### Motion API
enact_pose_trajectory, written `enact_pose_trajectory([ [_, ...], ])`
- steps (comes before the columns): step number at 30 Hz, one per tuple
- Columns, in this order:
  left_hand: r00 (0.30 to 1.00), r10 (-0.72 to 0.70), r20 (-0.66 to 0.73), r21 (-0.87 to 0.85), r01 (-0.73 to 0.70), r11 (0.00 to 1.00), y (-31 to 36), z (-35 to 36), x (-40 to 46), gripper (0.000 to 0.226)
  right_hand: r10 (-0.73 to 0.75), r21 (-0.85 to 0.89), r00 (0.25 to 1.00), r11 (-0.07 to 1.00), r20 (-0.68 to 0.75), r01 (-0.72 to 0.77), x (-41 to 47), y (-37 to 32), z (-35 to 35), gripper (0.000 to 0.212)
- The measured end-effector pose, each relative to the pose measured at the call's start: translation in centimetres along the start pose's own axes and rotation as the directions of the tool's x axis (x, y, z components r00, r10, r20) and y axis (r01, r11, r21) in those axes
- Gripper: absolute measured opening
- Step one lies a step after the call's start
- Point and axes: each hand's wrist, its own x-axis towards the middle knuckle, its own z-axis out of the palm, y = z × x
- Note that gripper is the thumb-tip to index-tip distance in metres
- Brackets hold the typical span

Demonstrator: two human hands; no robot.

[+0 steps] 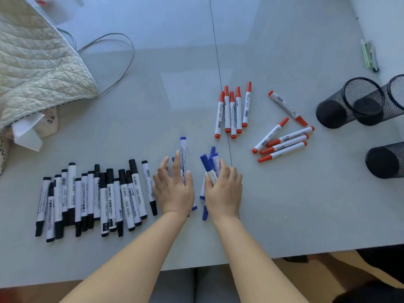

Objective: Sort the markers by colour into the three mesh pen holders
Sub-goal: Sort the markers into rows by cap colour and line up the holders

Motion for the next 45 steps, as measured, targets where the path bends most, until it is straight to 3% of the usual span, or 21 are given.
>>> enact_pose_trajectory([
  [3, 0.995, 0.089, 0.047, 0.074, -0.092, 0.993, -1.1, -0.2, 0.4, 0.057, 0.026, -0.13, 0.998, 0.991, -0.049, -0.032, 0.3, -0.4, 0.6, 0.066],
  [6, 0.98, 0.161, 0.113, 0.145, -0.177, 0.973, -1.9, -0.2, 0.6, 0.059, 0.06, -0.135, 0.998, 0.989, -0.002, -0.059, 0.5, -0.9, 1.4, 0.071],
  [12, 0.934, 0.261, 0.246, 0.06, -0.283, 0.957, -2.5, -1.8, 1.2, 0.058, 0.077, -0.081, 0.99, 0.994, 0.121, -0.067, -0.1, -2.4, 2.9, 0.059],
  [17, 0.874, 0.331, 0.357, 0.047, -0.371, 0.928, -2.7, -3.1, 2.1, 0.053, 0.07, 0.071, 0.995, 0.995, 0.077, -0.076, -0.7, -2.3, 2.7, 0.057],
  [22, 0.825, 0.327, 0.461, 0.12, -0.423, 0.898, -3.0, -3.8, 2.2, 0.057, 0.063, -0.024, 0.996, 0.998, 0.069, -0.062, -2.8, -1.6, 3.0, 0.055],
  [30, 0.824, 0.35, 0.446, 0.094, -0.432, 0.897, -2.9, -3.9, 1.8, 0.058, 0.046, -0.08, 0.994, 0.996, 0.101, -0.038, -3.2, -1.5, 3.0, 0.053],
  [34, 0.884, 0.292, 0.364, 0.092, -0.346, 0.934, -2.1, -4.0, 1.1, 0.059, 0.022, 0.016, 0.987, 1.0, 0.162, -0.025, -3.3, -1.2, 1.4, 0.056],
  [41, 0.878, 0.403, 0.26, -0.001, -0.417, 0.909, 3.2, -3.9, 1.7, 0.054, 0.175, 0.01, 0.977, 0.985, -0.12, -0.175, -1.5, 2.7, -4.4, 0.049],
  [45, 0.862, 0.413, 0.295, -0.104, -0.401, 0.91, 6.4, -3.0, 3.1, 0.051, 0.248, 0.06, 0.958, 0.968, -0.141, -0.242, 0.1, 4.8, -5.8, 0.047],
])
